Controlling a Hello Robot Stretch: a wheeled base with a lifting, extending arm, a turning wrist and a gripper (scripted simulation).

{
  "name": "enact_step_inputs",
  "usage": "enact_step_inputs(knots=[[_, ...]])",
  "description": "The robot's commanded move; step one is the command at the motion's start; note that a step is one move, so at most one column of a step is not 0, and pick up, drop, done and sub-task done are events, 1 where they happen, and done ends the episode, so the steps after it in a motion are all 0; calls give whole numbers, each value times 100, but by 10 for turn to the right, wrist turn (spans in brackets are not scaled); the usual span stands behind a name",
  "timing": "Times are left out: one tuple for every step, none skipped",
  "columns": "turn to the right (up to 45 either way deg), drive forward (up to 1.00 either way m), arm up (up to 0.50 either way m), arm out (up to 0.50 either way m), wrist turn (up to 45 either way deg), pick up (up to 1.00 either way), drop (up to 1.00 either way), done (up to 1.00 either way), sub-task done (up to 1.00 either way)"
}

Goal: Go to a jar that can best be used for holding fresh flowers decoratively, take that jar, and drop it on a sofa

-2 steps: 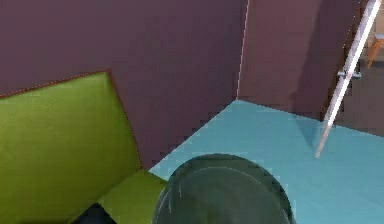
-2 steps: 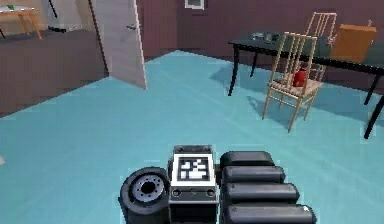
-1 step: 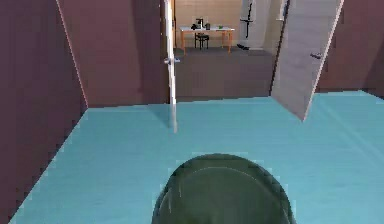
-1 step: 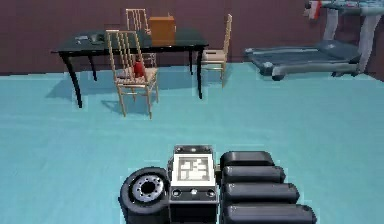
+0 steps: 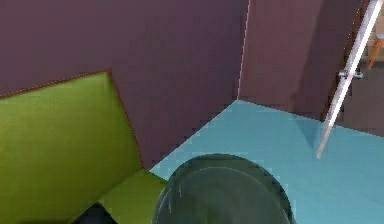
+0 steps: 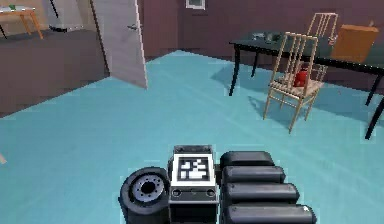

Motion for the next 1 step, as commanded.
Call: enact_step_inputs(knots=[[-150, 0, 0, 0, 0, 0, 0, 0, 0]])
